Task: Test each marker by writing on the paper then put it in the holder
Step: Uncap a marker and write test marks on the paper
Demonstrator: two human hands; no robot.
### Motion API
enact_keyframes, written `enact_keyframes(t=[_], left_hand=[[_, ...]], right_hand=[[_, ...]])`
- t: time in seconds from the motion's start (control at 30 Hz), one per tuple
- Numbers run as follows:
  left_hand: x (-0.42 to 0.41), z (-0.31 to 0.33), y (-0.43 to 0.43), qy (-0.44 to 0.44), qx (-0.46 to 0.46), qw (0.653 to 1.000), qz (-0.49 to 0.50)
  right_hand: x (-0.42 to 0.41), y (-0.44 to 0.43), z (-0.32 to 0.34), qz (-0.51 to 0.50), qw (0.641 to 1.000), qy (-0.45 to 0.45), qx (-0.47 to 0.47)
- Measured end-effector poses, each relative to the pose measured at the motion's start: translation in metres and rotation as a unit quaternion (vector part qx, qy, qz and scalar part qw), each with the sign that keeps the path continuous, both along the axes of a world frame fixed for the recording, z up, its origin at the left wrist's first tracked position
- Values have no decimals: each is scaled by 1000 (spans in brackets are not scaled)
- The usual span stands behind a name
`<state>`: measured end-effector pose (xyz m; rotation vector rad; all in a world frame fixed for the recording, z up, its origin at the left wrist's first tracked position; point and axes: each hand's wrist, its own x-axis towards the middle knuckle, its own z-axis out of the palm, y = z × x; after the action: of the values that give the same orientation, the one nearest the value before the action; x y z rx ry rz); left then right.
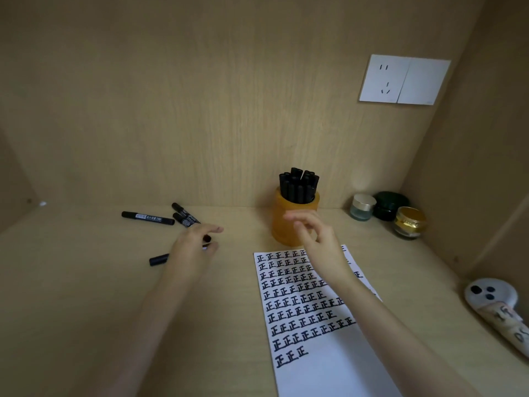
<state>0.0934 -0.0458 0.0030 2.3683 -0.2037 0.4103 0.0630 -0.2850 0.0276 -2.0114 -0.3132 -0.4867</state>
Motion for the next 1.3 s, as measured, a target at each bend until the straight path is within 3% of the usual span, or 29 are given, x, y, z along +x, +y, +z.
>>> enact_keyframes(t=[0.2,0.3,0.57,0.73,0.83,0.93,1.3], left_hand=[[-7,-22,51,53,133,983,119],[-10,-31,62,91,122,980,132],[-42,-26,57,20,48,992,118],[-84,-9,29,-32,-4,997,64],[-111,-6,2,6,-24,1000,-16],[-132,-15,-18,51,-52,993,-91],[-155,-17,-44,46,-23,987,-154]], right_hand=[[-23,19,-15,26,996,83,9],[-32,24,-16,32,996,85,15],[-53,32,-21,32,990,126,53],[-72,43,-22,76,968,190,147],[-83,53,-22,127,946,223,198],[-91,54,-24,123,942,196,245],[-120,41,-24,110,956,183,203]])
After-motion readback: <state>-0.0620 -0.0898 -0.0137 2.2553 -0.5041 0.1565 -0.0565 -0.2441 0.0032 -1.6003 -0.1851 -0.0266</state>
